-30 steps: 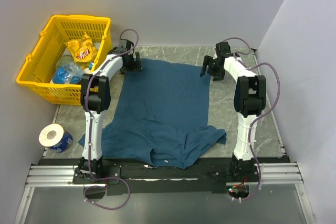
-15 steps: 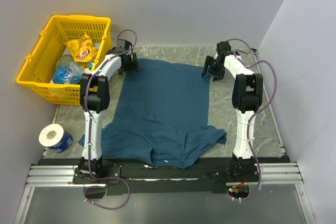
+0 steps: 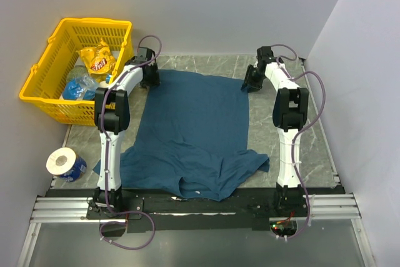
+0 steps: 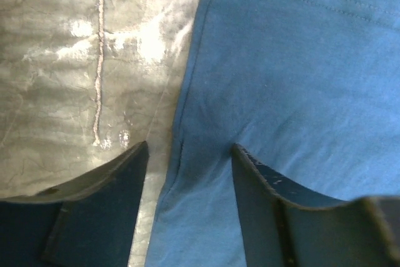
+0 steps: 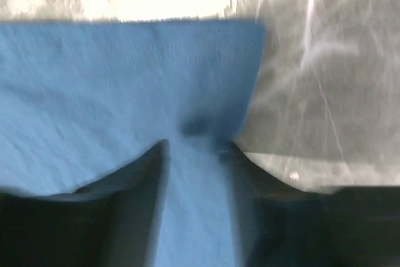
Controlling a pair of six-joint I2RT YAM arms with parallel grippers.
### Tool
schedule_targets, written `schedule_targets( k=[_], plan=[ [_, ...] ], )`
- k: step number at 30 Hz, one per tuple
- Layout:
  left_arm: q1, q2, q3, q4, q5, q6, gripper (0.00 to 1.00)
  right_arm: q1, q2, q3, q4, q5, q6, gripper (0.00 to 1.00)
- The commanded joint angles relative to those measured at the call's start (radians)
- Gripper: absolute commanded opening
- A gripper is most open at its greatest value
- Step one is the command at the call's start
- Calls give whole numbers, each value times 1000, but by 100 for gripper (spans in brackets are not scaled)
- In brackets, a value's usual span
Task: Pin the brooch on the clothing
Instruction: Flatten out the clothes at the center of the board.
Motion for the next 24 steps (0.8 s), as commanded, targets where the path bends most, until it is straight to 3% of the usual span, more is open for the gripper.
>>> schedule_targets(
  k=[1,3,4,5,6,7,8,9,24],
  plan=[
    [-1,54,24,18,53,7,55,-6,95,134,-116,-33,9,33],
    [-1,55,28,19,64,11,44,-3,106,166,-130,-29,7,31],
    [-1,55,28,19,72,13,39,-5,103,163,-127,-30,7,25],
    [-1,55,28,19,75,14,28,-5,99,157,-116,-30,4,6],
    [-1,54,30,21,78,14,22,-3,96,148,-111,-29,3,1],
    [-1,55,30,24,84,16,16,-5,83,140,-107,-29,3,0],
    [-1,48,28,27,84,17,4,-5,74,129,-87,-29,-2,0],
    [-1,41,21,33,84,17,1,-5,60,103,-73,-26,-2,0],
    [-1,-140,-39,194,95,-1,1,0,-225,3,185,-15,-65,0]
  ],
)
